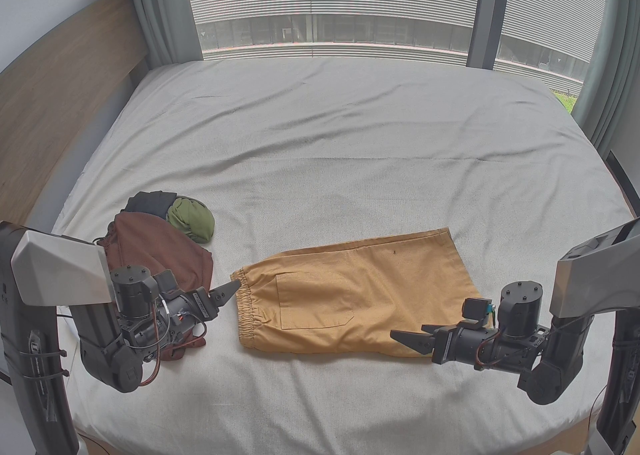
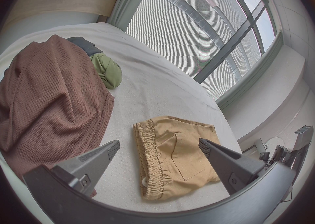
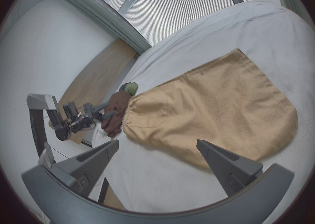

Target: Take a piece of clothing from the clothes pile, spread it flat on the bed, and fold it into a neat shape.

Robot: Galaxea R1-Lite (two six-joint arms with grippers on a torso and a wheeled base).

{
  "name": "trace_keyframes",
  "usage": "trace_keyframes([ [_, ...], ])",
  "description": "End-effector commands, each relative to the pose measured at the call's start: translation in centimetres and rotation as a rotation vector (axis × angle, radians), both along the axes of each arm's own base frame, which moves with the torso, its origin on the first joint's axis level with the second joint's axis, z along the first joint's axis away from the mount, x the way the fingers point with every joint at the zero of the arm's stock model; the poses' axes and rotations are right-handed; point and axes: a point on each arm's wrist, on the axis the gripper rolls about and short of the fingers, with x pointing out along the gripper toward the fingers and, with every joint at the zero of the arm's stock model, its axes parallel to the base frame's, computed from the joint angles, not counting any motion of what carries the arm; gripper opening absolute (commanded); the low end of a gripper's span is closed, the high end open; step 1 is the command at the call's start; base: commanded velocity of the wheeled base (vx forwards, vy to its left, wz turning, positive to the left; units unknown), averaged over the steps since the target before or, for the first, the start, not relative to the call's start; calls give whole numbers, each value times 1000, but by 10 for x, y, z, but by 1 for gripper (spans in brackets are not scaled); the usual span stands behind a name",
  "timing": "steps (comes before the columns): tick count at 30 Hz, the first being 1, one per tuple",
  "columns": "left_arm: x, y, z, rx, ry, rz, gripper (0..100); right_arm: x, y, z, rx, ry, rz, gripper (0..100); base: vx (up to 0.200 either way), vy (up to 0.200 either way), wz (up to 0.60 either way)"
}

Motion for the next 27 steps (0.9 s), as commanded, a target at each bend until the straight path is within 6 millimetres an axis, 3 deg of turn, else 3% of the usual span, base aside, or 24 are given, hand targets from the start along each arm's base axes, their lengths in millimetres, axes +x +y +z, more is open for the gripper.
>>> trace_keyframes([
  [1, -1, -2, -3, -12, 13, -16, 100, 14, 8, 13, 50, -63, 16, 100, 0, 0, 0],
  [6, -4, -3, -11, -6, 48, -25, 100, 33, 15, 17, 66, -86, 10, 100, 0, 0, 0],
  [14, -5, -6, -34, -9, 125, -32, 100, 33, 10, 15, 70, -59, 10, 100, 0, 0, 0],
  [27, -9, -35, -41, -133, 206, -55, 100, 36, 1, 17, 77, -57, -2, 100, 0, 0, 0],
])
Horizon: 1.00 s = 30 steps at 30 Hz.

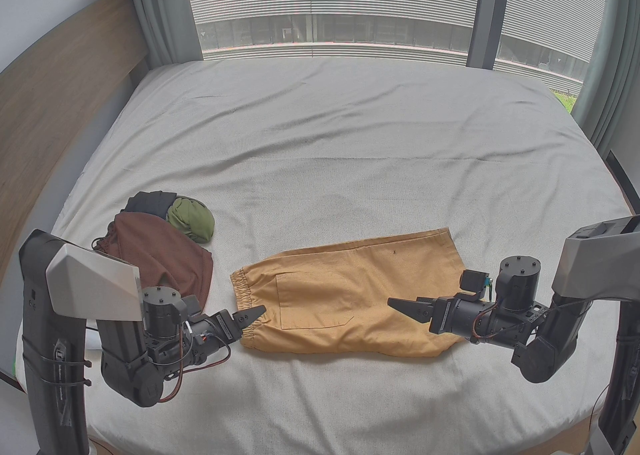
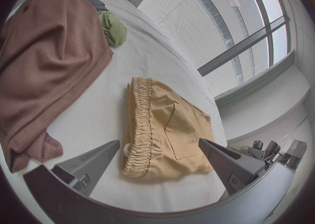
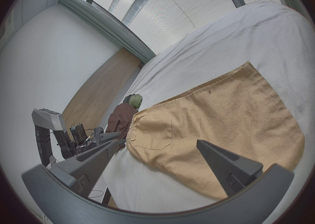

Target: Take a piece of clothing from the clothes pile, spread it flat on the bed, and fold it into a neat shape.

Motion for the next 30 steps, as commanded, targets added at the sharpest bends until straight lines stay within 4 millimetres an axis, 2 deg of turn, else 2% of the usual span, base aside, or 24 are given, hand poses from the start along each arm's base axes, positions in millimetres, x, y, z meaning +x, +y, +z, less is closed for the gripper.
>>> trace_keyframes([
  [1, 1, -8, -10, 6, 15, -17, 100, 0, -1, 1, 2, -2, -2, 100, 0, 0, 0],
  [3, 2, -8, -13, 10, 16, -17, 100, 0, -1, 2, 3, -3, -4, 100, 0, 0, 0],
  [5, 6, -8, -24, 38, 23, 0, 100, 0, -1, 2, 3, -3, -4, 100, 0, 0, 0],
  [12, 7, -9, -34, 79, 27, -5, 100, -1, -2, 2, 2, -2, -4, 100, 0, 0, 0],
  [22, 8, -18, -36, 50, 31, -24, 100, -1, -1, 2, 7, -13, -1, 100, 0, 0, 0],
  [25, 11, -27, -33, -12, 42, -19, 100, -1, 0, 3, 7, -15, 1, 100, 0, 0, 0],
  [30, 13, -31, -31, -44, 42, -14, 100, -1, 0, 4, 8, -16, 2, 100, 0, 0, 0],
])
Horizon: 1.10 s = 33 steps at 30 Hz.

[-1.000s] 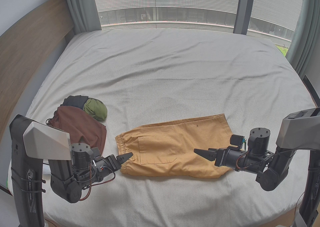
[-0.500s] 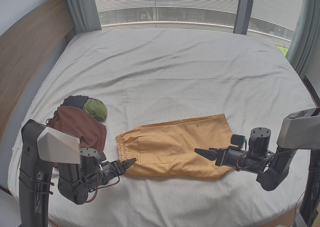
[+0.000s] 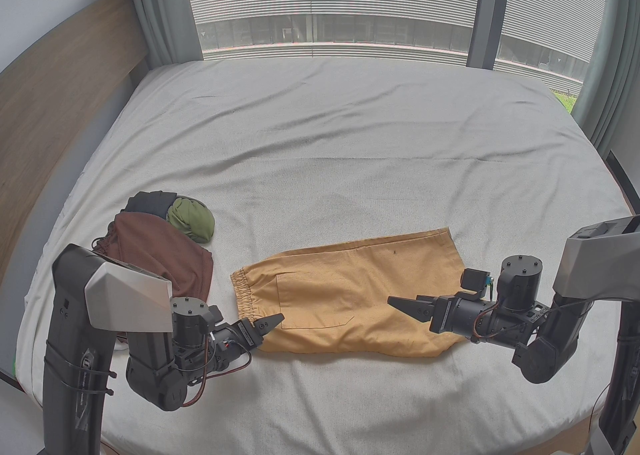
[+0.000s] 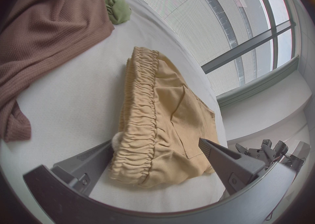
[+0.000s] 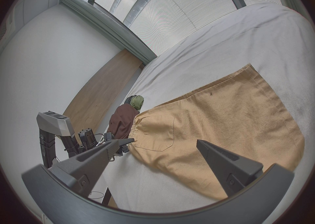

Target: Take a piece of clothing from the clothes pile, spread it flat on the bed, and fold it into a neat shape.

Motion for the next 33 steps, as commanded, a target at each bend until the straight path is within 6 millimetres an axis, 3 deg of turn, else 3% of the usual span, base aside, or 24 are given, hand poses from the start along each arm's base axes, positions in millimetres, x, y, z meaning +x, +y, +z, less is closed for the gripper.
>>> trace_keyframes([
  [1, 3, -4, 2, -16, -11, -6, 100, 0, 0, 1, 1, -3, 1, 100, 0, 0, 0],
  [18, 16, -3, 19, -99, -50, 45, 100, 0, 1, 1, 2, -5, 1, 100, 0, 0, 0],
  [33, 23, -4, 18, -131, -53, 54, 100, -1, 1, 0, 0, -2, 3, 100, 0, 0, 0],
])
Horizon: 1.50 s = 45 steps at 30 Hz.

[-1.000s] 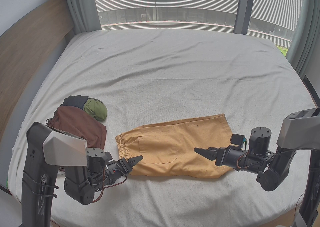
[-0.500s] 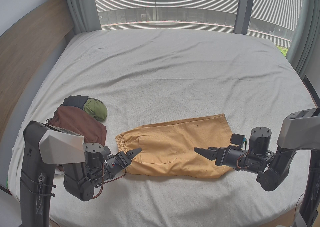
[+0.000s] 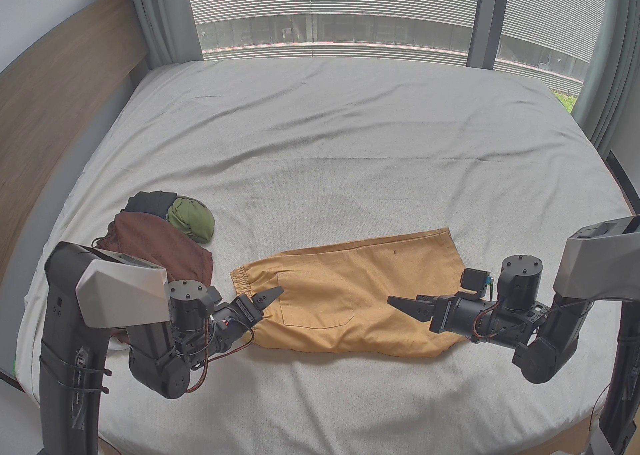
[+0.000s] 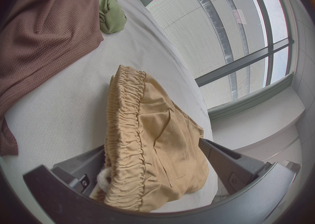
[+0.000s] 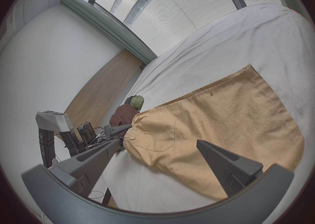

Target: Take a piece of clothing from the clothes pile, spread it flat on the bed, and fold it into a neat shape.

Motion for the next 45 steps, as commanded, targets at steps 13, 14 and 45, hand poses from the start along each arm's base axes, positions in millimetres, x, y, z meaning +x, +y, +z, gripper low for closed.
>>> trace_keyframes([
  [13, 7, 6, -6, 4, -8, 27, 0, 0, 1, -2, -2, 4, 4, 100, 0, 0, 0],
  [14, 9, 7, -3, 4, -19, 43, 0, 0, 0, -3, -3, 6, 3, 100, 0, 0, 0],
  [45, -17, 67, 31, 157, -66, 76, 0, 0, 1, -3, -3, 5, 4, 100, 0, 0, 0],
])
